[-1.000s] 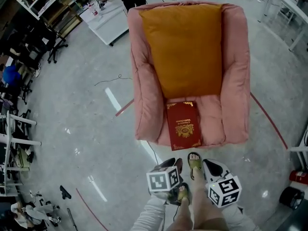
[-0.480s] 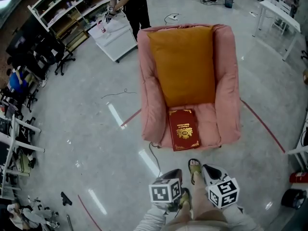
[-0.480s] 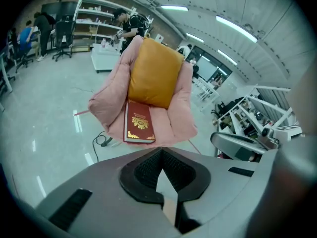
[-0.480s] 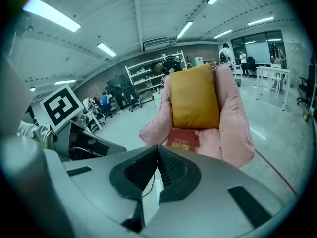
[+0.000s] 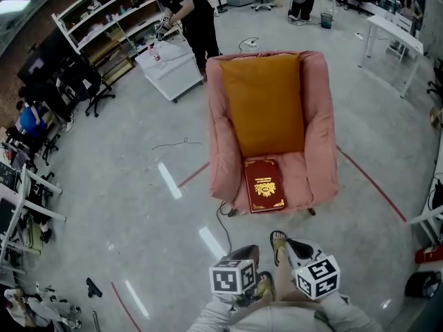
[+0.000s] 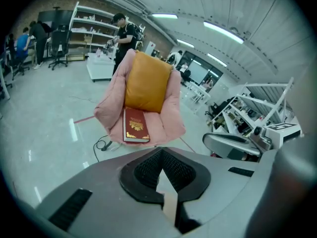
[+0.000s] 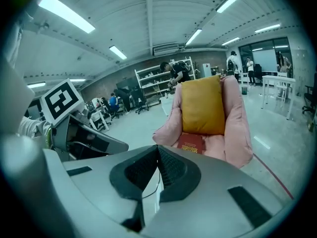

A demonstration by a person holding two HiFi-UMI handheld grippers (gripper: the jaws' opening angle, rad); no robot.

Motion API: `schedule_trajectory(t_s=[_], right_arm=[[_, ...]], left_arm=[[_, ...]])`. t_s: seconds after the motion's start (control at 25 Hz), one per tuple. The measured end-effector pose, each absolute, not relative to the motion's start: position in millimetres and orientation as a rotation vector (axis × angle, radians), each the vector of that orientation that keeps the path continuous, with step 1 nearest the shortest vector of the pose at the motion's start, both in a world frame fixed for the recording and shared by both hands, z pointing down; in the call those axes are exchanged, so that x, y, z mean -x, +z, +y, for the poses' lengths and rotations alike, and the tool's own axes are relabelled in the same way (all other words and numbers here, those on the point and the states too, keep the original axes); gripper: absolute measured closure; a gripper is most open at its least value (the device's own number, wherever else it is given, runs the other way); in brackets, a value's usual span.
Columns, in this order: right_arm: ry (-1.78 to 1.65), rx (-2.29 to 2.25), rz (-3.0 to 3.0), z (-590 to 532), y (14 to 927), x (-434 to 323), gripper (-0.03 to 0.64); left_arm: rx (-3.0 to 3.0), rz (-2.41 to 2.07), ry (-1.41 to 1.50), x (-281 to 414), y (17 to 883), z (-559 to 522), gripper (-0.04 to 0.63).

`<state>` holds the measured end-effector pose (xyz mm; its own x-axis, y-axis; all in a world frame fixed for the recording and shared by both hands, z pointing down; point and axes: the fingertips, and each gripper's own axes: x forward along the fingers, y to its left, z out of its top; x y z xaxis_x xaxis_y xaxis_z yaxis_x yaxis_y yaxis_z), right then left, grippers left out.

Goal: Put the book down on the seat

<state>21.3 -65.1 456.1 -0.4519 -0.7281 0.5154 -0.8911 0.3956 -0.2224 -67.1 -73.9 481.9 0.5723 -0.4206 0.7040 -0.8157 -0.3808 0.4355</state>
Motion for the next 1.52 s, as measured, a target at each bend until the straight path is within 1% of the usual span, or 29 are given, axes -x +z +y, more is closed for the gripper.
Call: schedule_trajectory(t_s=[0.44, 0.76, 1.52], right_arm=[[0.595, -1.399, -2.385, -25, 420, -5, 0.612], [0.562, -1.41, -2.385, -17, 413, -1, 0.612], [0.536, -1.409, -2.375, -37, 413, 3, 0.612]], left_arm=[[-2.113, -0.984, 0.608, 82, 445, -27, 0.589], [-2.165, -1.028, 0.592, 91, 430, -30, 0.589], [-2.169, -1.011, 0.573, 93, 432, -49, 0.589]])
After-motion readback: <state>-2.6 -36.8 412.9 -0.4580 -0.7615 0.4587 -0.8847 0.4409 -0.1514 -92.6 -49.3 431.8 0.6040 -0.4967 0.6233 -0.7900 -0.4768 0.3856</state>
